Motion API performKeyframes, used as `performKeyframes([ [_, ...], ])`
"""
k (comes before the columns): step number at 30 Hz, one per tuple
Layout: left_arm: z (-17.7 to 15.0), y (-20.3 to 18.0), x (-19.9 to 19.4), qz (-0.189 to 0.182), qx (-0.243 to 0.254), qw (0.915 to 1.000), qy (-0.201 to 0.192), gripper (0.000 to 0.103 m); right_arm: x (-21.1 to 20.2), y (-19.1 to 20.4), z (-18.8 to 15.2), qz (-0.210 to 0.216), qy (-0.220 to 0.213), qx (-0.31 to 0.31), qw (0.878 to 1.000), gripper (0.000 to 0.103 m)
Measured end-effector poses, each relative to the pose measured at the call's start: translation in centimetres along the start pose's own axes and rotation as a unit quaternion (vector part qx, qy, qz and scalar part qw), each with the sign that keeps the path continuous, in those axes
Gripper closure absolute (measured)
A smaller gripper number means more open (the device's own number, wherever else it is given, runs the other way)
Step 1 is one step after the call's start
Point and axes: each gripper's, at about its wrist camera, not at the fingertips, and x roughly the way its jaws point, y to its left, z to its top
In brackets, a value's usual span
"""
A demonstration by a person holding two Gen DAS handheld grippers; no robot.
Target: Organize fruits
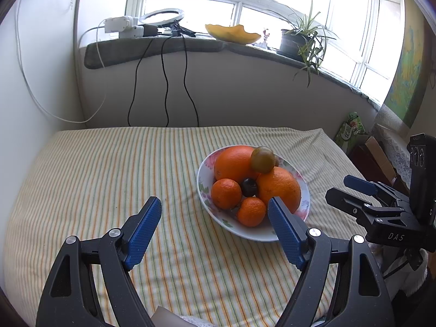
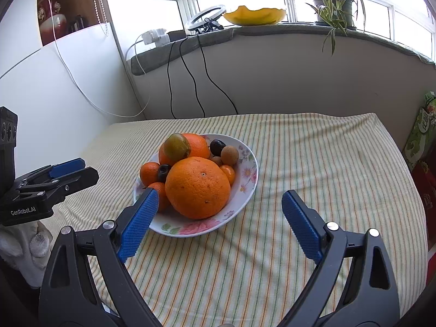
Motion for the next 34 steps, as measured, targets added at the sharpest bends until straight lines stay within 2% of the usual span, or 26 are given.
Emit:
performKeyframes([
  [34,0.0,-0.14,-0.3,-0.001,0.001,1.0,-0.01,0.023,0.33,0.4,-0.21,0.001,0.01,0.007,1.0,0.009],
])
